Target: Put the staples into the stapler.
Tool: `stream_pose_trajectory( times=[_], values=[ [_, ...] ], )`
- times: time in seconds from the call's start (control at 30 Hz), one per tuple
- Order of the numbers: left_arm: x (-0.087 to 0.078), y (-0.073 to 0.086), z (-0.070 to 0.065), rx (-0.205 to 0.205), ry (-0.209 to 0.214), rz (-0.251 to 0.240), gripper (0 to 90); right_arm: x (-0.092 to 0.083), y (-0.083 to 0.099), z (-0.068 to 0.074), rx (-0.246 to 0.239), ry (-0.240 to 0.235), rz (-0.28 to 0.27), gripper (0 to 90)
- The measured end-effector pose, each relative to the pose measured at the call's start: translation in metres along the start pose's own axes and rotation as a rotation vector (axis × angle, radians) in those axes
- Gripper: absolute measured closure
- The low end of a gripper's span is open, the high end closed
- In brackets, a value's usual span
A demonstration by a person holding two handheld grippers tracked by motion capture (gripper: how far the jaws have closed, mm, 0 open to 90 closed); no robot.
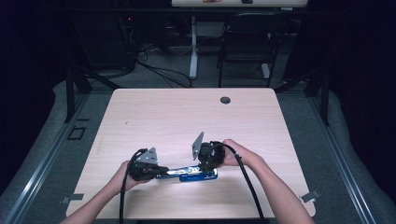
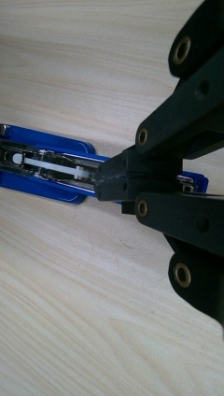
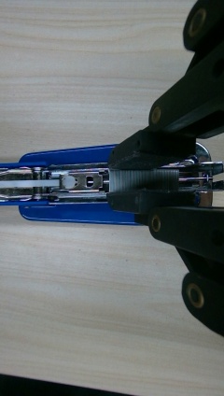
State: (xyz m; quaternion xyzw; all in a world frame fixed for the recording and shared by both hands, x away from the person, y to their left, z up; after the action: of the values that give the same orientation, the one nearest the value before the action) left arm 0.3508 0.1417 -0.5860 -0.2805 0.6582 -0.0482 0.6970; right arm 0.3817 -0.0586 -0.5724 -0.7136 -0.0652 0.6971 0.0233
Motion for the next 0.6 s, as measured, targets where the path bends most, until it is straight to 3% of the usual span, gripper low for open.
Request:
stream_pose_trajectory(
  times=[0.6],
  values=[
    [0.0,0.0002,0.0002,-0.001,-0.001,0.001,89.8,0.0022,-0.0014,-0.0001,-0.023,0.008,0.013,77.9]
  ],
)
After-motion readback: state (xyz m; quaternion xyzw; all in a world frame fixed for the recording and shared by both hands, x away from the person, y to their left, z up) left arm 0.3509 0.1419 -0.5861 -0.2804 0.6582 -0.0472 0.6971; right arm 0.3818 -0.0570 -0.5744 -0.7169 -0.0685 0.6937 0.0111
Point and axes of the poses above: each handheld gripper's, and its own axes: x roughly forward along the jaws, y roughly out of its underside, z roughly to its left, the point moved 6 cm from there along x, roughly forward along the jaws, and after that the axes turned 14 degrees about z, right-handed, at the moved point
